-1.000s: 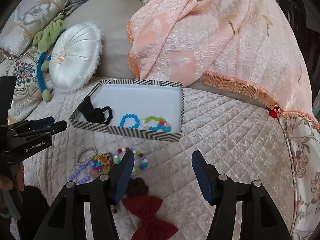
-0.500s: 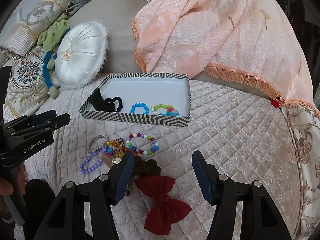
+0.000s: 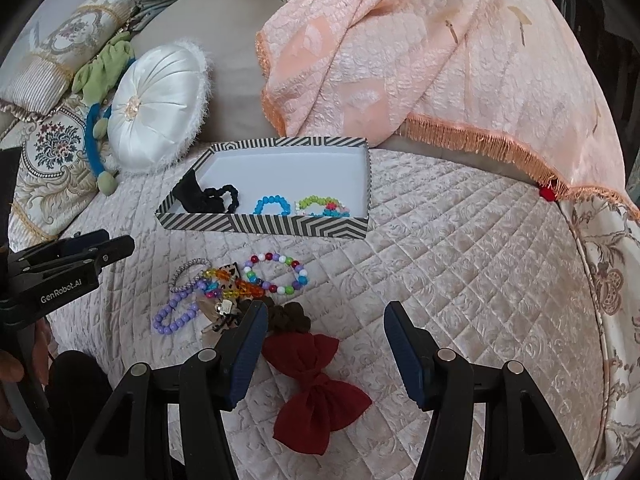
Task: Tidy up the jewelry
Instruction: 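Move both open tools back over the remaining bracelets, then grasp the purple bead bracelet with the left tool while the right tool grasps the multicolour bead bracelet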
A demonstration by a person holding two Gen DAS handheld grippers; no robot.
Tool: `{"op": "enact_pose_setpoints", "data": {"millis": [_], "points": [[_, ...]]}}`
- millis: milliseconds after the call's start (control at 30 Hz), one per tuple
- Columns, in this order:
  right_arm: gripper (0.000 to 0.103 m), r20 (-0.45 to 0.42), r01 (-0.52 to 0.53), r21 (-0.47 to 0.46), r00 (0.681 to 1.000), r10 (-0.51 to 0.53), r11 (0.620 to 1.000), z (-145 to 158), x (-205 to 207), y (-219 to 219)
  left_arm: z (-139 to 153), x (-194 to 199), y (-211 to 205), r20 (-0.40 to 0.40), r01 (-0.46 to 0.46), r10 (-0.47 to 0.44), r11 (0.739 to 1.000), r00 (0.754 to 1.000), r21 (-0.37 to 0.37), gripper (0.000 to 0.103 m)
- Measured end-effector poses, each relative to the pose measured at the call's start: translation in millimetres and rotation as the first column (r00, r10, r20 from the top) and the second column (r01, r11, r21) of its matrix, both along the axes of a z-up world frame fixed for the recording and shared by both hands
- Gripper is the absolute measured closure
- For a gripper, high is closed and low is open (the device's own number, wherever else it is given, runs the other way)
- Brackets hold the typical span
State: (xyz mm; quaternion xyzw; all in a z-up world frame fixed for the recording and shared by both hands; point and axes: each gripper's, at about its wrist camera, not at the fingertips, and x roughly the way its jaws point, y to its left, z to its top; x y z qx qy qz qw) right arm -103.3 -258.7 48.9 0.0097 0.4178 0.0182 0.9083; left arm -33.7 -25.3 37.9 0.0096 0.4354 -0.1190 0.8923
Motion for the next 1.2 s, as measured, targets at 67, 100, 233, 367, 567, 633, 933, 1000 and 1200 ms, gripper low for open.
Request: {"op": "enact_pose_setpoints", "data": {"millis": [67, 100, 233, 367, 567, 633, 933, 1000, 1200], "points": [[0.045, -0.009, -0.002, 0.008, 1.000, 0.003, 1.000, -3.5, 0.3, -3.0, -7.1, 4.4, 5.0, -0.049, 0.003, -0.005, 0.999, 0.999, -0.045, 0.057], [0.045, -0.013, -0.003, 0.010, 1.000, 0.003, 1.000, -4.9, 1.0, -3.9, -10.1, 5.7, 6.9, -0.068, 0.003, -0.007, 0.998, 0.998, -0.061, 0.057], [0.045, -0.034, -0.011, 0.031, 0.999, 0.013, 0.999, -13.8, 5.8, -8.7, -21.8, 13.8, 12.7, -0.129, 0.001, -0.014, 0.994, 0.991, -0.105, 0.056], [0.045, -0.051, -0.016, 0.069, 0.999, 0.019, 0.997, -21.1, 20.8, -16.7, -33.0, 21.9, 21.9, -0.195, -0.016, -0.016, 0.987, 0.981, -0.160, 0.047], [0.045, -0.080, -0.040, 0.106, 0.996, 0.048, 0.994, -33.5, 50.3, -19.1, -53.9, 20.2, 20.7, -0.244, 0.024, -0.054, 0.992, 0.968, -0.123, 0.046], [0.045, -0.097, -0.054, 0.106, 0.993, 0.064, 0.993, -38.6, 61.1, -16.8, -61.9, 19.6, 19.4, -0.258, 0.037, -0.063, 0.994, 0.964, -0.102, 0.046], [0.045, -0.167, -0.146, 0.083, 0.973, 0.158, 0.986, -70.6, 114.1, 3.6, -85.6, 25.7, 1.3, -0.267, 0.071, -0.065, 0.997, 0.961, 0.013, 0.046], [0.045, -0.189, -0.156, 0.067, 0.968, 0.166, 0.985, -81.0, 123.9, 6.3, -87.7, 26.8, -1.3, -0.254, 0.078, -0.068, 0.996, 0.965, 0.030, 0.046], [0.067, -0.244, -0.182, 0.029, 0.952, 0.184, 0.983, -106.5, 138.7, 14.1, -91.1, 28.7, -4.6, -0.237, 0.082, -0.069, 0.996, 0.969, 0.044, 0.051]]}}
